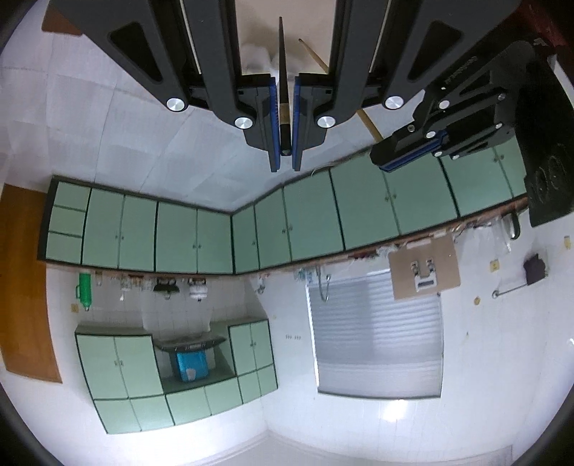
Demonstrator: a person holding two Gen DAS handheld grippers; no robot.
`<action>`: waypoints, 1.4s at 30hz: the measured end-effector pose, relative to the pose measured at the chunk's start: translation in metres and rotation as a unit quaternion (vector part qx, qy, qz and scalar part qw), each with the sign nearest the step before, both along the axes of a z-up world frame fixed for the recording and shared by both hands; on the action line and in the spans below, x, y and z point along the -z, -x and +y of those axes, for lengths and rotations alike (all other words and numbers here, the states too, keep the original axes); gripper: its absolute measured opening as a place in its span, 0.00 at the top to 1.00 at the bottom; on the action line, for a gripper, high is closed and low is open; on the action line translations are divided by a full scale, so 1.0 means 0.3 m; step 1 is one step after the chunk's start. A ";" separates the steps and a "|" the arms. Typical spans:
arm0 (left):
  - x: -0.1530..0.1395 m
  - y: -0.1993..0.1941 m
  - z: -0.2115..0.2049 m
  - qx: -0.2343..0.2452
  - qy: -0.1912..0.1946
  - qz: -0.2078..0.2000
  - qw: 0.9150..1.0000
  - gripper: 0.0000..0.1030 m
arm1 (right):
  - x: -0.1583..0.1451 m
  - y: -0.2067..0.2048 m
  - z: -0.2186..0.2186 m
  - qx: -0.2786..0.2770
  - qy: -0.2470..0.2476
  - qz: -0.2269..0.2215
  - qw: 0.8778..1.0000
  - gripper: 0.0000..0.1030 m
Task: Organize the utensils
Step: 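Lift both chopsticks and lower them into the white holder with both tools, then open both tools to release the chopsticks in the holder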
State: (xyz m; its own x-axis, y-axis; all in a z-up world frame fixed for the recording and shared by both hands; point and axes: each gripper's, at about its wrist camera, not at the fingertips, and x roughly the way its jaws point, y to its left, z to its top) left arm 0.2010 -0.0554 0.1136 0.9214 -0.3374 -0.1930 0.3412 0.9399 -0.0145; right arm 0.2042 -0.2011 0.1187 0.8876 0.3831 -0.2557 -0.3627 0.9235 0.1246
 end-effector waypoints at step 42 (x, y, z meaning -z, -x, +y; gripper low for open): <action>0.313 -0.529 0.116 -0.060 -0.032 0.146 0.987 0.92 | 0.420 -0.455 0.040 0.041 0.031 0.118 0.992 0.93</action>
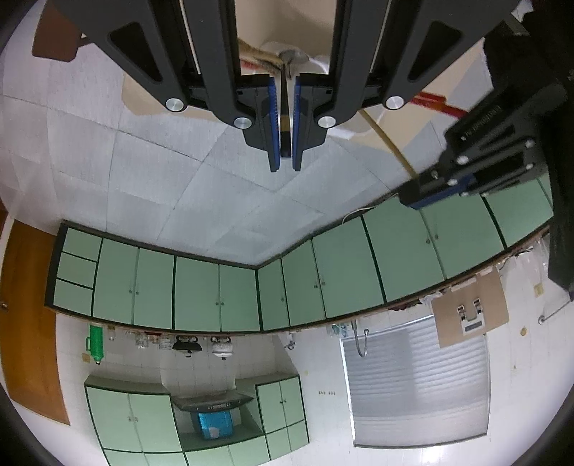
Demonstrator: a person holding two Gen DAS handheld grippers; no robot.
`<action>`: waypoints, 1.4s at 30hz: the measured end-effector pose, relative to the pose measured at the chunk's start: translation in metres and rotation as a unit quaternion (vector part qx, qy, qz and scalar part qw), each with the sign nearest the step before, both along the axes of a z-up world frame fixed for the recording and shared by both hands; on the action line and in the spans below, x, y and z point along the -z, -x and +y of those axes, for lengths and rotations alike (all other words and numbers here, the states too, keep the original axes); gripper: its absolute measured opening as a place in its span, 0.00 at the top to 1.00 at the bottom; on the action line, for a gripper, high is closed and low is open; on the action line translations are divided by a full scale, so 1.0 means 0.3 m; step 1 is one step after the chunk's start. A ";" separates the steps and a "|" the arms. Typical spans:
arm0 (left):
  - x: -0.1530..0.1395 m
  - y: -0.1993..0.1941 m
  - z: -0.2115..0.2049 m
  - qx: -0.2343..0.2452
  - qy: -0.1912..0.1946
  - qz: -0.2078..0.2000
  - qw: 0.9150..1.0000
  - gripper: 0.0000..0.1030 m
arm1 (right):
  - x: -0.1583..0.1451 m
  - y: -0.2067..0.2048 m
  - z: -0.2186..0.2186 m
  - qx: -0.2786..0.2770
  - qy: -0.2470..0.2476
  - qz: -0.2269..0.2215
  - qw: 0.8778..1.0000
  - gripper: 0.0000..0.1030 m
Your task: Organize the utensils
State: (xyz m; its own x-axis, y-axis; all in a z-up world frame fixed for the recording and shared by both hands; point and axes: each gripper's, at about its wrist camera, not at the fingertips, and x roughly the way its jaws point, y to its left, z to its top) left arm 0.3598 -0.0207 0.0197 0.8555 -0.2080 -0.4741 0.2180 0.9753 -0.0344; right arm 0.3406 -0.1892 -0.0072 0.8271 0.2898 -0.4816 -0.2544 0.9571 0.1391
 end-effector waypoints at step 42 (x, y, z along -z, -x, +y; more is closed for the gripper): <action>0.150 0.608 0.103 -0.030 0.026 0.019 0.999 0.14 | 0.125 0.679 -0.106 0.022 -0.031 -0.014 0.999 0.06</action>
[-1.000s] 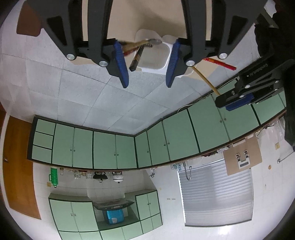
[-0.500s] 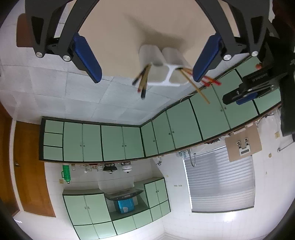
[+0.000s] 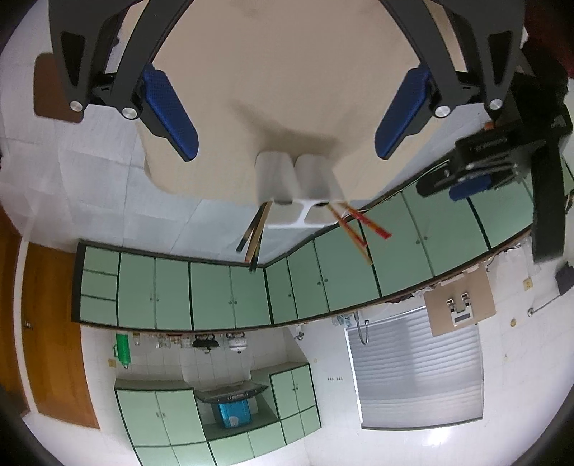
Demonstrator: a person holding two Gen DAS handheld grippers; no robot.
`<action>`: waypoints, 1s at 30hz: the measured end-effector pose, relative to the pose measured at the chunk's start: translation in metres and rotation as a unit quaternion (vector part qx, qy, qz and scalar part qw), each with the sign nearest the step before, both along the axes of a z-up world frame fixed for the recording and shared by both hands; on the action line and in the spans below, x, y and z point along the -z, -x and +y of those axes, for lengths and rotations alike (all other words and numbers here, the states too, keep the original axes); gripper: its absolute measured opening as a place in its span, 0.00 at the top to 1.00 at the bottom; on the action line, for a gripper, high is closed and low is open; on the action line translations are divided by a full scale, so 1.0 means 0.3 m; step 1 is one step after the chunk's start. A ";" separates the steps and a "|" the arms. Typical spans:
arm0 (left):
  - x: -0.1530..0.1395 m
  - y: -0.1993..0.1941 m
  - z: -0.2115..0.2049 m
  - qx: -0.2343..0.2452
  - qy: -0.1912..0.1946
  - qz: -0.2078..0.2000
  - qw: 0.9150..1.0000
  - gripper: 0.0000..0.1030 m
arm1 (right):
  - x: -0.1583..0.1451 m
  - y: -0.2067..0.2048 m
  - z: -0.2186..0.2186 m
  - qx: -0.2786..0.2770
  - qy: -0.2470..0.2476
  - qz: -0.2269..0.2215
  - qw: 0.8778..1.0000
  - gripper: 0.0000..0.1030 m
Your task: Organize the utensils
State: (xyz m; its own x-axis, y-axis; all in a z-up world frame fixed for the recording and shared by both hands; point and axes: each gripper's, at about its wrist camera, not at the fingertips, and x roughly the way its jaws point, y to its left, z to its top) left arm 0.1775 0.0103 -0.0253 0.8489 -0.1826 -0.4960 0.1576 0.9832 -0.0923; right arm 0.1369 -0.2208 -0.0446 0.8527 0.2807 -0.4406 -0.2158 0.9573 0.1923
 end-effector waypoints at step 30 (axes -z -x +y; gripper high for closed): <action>-0.122 0.304 0.022 0.011 -0.006 -0.053 0.999 0.12 | -0.132 0.167 0.104 -0.047 0.006 -0.020 0.999 0.06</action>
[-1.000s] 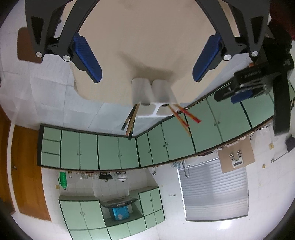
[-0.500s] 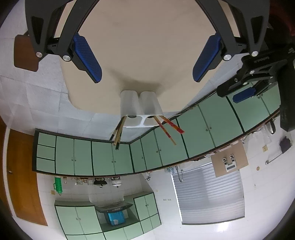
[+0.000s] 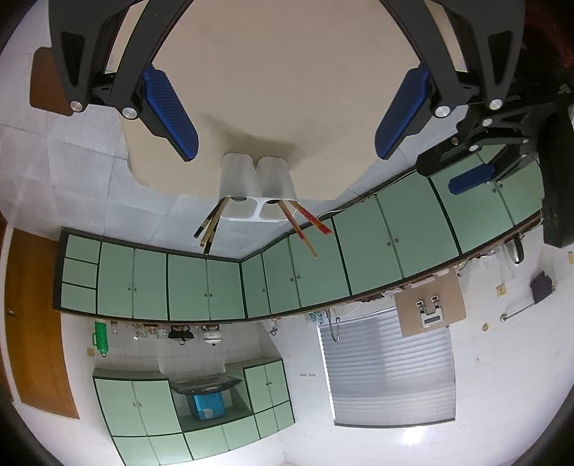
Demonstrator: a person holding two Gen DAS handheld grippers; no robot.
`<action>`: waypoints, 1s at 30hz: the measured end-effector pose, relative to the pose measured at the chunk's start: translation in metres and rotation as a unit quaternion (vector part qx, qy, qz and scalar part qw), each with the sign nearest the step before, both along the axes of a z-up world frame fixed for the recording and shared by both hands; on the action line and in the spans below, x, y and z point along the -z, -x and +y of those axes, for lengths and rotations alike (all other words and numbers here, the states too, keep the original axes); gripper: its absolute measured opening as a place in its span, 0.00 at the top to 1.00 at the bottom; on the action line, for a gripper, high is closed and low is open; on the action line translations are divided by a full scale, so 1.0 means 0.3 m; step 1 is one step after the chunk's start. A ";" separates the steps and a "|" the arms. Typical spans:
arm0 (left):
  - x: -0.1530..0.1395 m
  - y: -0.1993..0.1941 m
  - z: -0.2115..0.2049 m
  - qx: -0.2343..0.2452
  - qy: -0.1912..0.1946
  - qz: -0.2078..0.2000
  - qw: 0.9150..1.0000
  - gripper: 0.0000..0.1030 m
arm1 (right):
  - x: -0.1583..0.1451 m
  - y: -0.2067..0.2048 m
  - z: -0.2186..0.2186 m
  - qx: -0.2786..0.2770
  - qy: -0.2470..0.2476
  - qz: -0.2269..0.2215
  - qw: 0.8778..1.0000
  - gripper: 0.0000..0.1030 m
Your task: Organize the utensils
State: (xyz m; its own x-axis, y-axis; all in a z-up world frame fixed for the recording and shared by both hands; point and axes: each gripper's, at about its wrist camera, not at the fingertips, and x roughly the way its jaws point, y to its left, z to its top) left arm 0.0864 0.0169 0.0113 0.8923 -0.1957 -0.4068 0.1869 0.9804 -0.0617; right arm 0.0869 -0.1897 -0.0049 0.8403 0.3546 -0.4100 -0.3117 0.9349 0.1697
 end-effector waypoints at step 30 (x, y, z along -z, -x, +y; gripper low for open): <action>-0.049 0.042 -0.012 0.001 -0.005 -0.026 1.000 0.12 | -0.022 0.014 -0.003 0.003 0.001 -0.015 1.000 0.06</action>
